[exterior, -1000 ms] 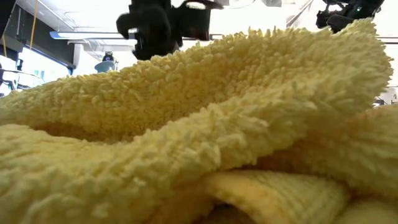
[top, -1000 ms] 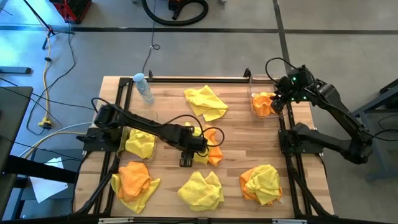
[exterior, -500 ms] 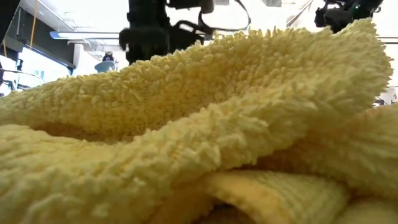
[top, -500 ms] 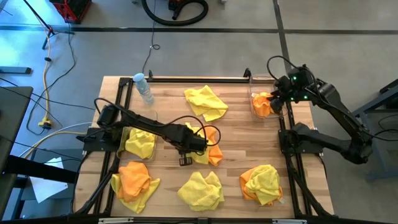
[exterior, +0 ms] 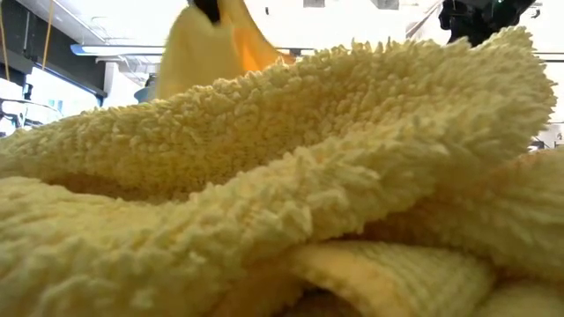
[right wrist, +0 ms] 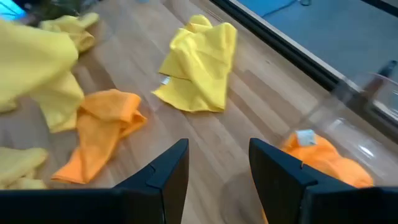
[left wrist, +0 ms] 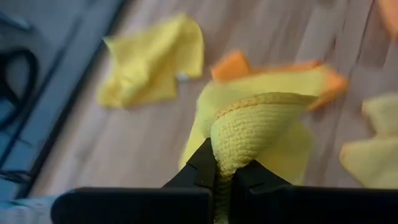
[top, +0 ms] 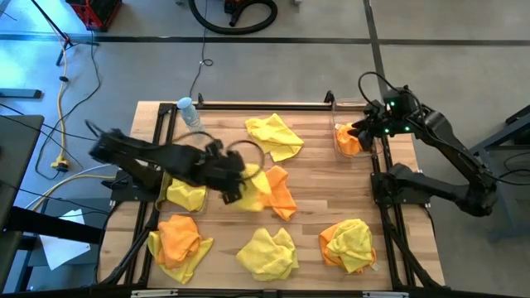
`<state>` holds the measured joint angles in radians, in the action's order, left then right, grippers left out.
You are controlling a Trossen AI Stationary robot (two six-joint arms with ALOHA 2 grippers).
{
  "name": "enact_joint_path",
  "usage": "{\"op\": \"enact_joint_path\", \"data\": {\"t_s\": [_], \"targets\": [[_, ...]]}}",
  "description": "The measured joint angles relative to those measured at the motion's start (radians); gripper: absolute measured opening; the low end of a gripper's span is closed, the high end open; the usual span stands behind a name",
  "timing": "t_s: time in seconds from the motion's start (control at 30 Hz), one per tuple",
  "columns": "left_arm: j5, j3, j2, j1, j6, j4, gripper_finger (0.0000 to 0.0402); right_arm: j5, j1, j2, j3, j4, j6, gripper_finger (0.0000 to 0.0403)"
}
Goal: Sort microfiber towel by color & place in baskets
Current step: Put the yellow microfiber cloth into the left transparent bin
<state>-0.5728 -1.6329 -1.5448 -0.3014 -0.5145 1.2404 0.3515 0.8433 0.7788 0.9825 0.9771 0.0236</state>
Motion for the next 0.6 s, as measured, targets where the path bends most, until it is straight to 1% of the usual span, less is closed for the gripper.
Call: {"op": "enact_joint_path", "data": {"t_s": [0.17,0.3,0.47,0.53,0.6], "targets": [[-0.159,0.0,0.142,-0.061,-0.025,0.037,0.0,-0.005,-0.094,0.004,-0.017,-0.102,-0.089,0.0162],[-0.257,0.0,0.22,-0.093,-0.064,0.125,0.0,-0.056,-0.184,0.034,-0.017,-0.179,-0.152,0.0162],[-0.279,0.0,0.285,-0.099,-0.141,0.323,0.0,-0.147,-0.297,0.097,-0.017,-0.252,-0.219,0.0162],[-0.285,0.003,0.312,-0.098,-0.148,0.329,0.0,-0.185,-0.338,0.129,-0.017,-0.274,-0.243,0.0162],[-0.292,0.009,0.354,-0.097,-0.095,0.329,0.0,-0.223,-0.377,0.163,-0.017,-0.296,-0.271,0.0162]]}}
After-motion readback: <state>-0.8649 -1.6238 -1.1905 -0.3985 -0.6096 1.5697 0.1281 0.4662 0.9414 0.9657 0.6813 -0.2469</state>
